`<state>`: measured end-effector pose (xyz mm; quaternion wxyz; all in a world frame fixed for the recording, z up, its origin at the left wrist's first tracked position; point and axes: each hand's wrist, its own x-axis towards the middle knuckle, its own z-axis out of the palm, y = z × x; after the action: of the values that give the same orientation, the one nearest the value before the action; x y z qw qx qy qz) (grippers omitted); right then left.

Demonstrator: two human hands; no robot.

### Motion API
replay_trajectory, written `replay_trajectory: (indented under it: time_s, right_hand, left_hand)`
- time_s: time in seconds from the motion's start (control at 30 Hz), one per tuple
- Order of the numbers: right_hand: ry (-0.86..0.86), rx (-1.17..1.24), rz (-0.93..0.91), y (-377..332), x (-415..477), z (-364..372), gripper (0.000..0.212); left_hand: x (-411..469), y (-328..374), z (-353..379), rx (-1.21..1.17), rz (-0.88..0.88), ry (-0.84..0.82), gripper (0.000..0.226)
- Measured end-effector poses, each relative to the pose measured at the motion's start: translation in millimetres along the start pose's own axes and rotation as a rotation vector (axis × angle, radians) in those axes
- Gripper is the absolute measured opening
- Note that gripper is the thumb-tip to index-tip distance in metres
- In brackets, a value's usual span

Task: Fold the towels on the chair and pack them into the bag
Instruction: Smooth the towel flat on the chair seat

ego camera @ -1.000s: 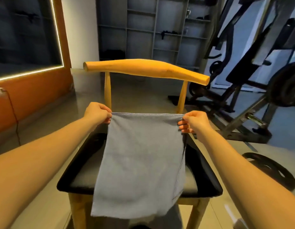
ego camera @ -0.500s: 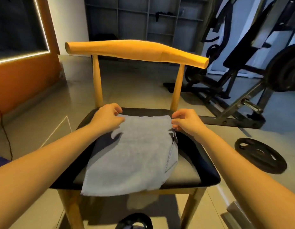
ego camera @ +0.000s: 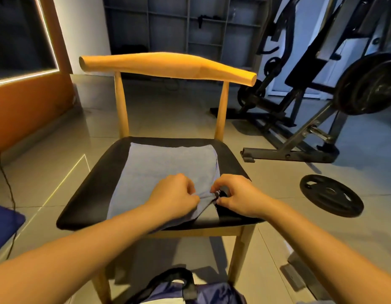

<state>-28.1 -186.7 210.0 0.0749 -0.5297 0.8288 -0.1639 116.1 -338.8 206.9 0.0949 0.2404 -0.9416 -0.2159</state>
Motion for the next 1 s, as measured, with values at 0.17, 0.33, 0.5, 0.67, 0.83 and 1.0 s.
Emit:
replay_trajectory:
  time_s: [0.17, 0.33, 0.5, 0.67, 0.83, 1.0]
  right_hand:
    - [0.082, 0.071, -0.064, -5.7, -4.8, 3.5, 0.028]
    - [0.050, -0.027, -0.117, -18.6, -0.9, 12.5, 0.009]
    - [0.008, -0.179, -0.119, -13.6, -9.2, 2.3, 0.012]
    - [-0.039, -0.234, -0.045, -10.8, -15.7, -4.6, 0.018]
    - [0.012, -0.002, 0.015, -27.1, -6.6, 14.6, 0.027]
    - [-0.057, 0.201, 0.074, -13.4, -16.1, -0.9, 0.020]
  left_hand:
    - [-1.5, -10.7, -6.6, -0.538, -0.254, -0.047, 0.014]
    - [-5.6, -12.7, -7.4, -0.699, -0.334, -0.032, 0.011]
    - [-11.3, -15.0, -8.6, -0.655, -0.338, -0.080, 0.014]
    - [-12.5, -13.9, -5.8, -0.644, -0.324, -0.094, 0.014]
    - [-12.8, -8.4, -4.3, -0.603, -0.306, -0.102, 0.014]
    - [-13.9, -13.1, -2.3, -0.585, -0.276, -0.089, 0.016]
